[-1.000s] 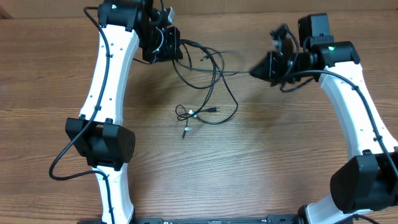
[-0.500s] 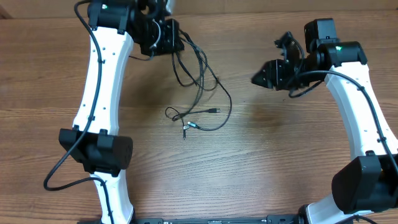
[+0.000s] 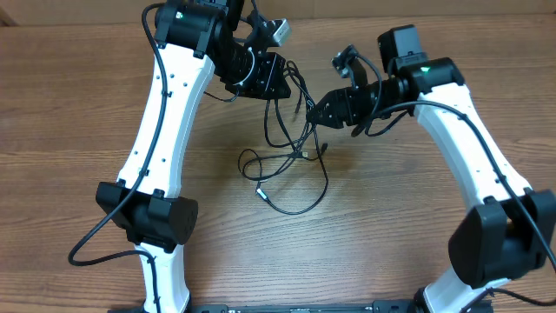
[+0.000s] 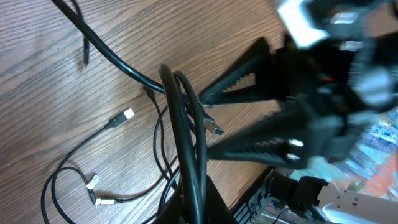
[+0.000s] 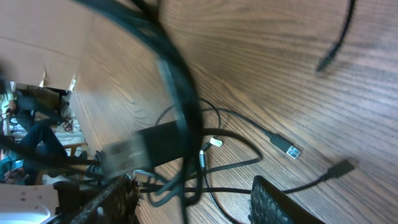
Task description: Untangle cables
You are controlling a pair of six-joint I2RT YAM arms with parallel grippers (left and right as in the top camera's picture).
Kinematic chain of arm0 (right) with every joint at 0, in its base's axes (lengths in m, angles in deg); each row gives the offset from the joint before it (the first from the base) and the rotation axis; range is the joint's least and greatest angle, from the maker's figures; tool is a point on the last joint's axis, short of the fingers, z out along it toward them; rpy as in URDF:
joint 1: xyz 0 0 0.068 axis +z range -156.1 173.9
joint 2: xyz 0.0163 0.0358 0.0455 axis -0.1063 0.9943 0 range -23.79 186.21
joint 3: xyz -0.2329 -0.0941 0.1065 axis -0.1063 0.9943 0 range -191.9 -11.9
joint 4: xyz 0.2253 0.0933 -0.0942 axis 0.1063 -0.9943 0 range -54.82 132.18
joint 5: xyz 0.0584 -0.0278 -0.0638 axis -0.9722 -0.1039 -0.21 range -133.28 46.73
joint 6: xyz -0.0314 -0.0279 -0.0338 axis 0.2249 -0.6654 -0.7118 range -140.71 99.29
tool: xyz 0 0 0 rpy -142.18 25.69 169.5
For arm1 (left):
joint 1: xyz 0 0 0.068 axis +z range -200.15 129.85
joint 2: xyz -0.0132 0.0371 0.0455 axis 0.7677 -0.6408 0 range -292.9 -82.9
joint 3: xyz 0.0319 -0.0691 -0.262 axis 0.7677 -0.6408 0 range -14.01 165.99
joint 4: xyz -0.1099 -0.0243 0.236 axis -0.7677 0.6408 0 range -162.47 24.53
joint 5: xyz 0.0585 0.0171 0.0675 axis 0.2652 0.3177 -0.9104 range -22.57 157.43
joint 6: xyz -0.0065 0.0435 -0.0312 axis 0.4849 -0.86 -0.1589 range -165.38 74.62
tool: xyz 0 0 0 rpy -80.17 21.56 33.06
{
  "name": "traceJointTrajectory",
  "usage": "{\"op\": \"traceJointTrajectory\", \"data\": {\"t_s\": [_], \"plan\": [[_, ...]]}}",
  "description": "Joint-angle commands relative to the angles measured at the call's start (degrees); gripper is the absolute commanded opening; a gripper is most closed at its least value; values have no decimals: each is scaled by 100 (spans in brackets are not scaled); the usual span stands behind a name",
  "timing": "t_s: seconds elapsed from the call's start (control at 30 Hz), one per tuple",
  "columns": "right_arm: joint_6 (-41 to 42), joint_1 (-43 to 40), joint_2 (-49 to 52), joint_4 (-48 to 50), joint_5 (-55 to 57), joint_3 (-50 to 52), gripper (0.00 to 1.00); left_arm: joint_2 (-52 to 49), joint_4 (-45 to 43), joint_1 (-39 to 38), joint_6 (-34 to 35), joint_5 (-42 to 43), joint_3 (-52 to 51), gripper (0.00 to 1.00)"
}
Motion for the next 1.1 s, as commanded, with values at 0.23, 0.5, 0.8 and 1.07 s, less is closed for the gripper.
{"op": "traceJointTrajectory", "data": {"t_s": [0.23, 0.5, 0.8, 1.07], "plan": [[1088, 13, 35, 623, 1217, -48, 52, 162, 116, 13, -107, 151, 127, 4], [1226, 354, 219, 717, 1458, -46, 50, 162, 164, 24, 109, 258, 127, 4], [3268, 264, 629, 553, 4494, 83, 37, 164, 160, 485, 153, 1021, 127, 4], [3268, -490, 629, -334, 5082, 146, 38, 164, 162, 1510, 173, 1095, 127, 4]]}}
